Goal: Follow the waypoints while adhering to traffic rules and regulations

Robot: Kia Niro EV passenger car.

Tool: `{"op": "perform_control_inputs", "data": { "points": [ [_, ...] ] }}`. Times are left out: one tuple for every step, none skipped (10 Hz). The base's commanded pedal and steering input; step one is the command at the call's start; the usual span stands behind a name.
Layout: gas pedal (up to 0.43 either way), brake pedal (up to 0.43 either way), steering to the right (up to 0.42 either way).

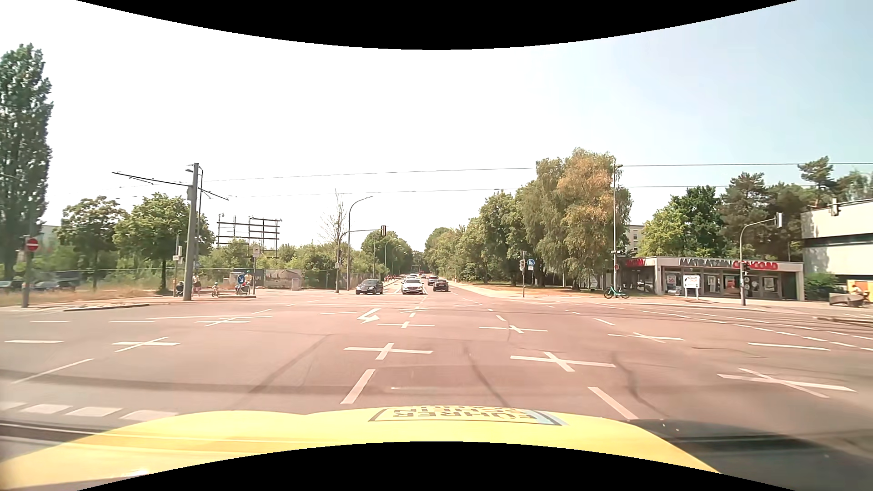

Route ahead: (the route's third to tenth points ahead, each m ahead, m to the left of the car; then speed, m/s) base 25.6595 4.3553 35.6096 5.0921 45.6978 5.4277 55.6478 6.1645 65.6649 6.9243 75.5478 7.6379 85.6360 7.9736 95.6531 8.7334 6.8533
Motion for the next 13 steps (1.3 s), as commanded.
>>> {"op": "perform_control_inputs", "data": {
  "points": [
    [0.28,0.0,0.009],
    [0.28,0.0,0.009],
    [0.268,0.0,0.01],
    [0.268,0.0,0.009],
    [0.268,0.0,0.009],
    [0.268,0.0,0.009],
    [0.248,0.0,0.009],
    [0.248,0.0,0.008],
    [0.248,0.0,0.008],
    [0.248,0.0,0.008],
    [0.248,0.0,0.006],
    [0.24,0.0,0.003],
    [0.228,0.0,0.001]
  ]
}}
